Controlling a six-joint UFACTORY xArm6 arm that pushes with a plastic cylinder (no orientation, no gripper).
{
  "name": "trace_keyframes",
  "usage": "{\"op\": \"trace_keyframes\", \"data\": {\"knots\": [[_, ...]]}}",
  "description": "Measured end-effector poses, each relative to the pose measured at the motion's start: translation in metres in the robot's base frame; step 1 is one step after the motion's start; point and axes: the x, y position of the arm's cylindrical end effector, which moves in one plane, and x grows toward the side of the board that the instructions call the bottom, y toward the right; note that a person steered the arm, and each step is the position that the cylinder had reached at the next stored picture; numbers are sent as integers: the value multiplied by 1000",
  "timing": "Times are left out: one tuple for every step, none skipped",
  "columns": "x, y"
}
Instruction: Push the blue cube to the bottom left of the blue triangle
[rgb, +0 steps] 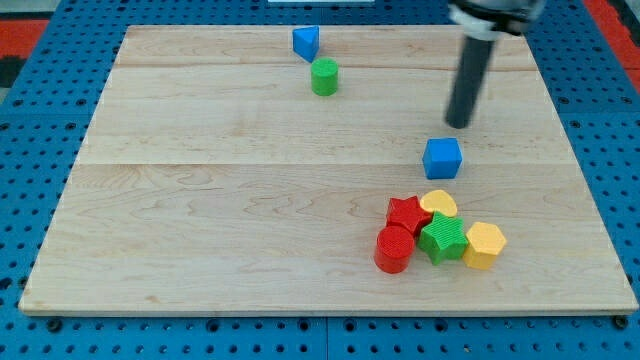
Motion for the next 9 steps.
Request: {"op": "trace_keyframes", "data": {"knots": [[7,21],[13,39],[56,77],[65,23],[60,-43],[59,-97],[35,-166],[34,-206],[44,-223]]}}
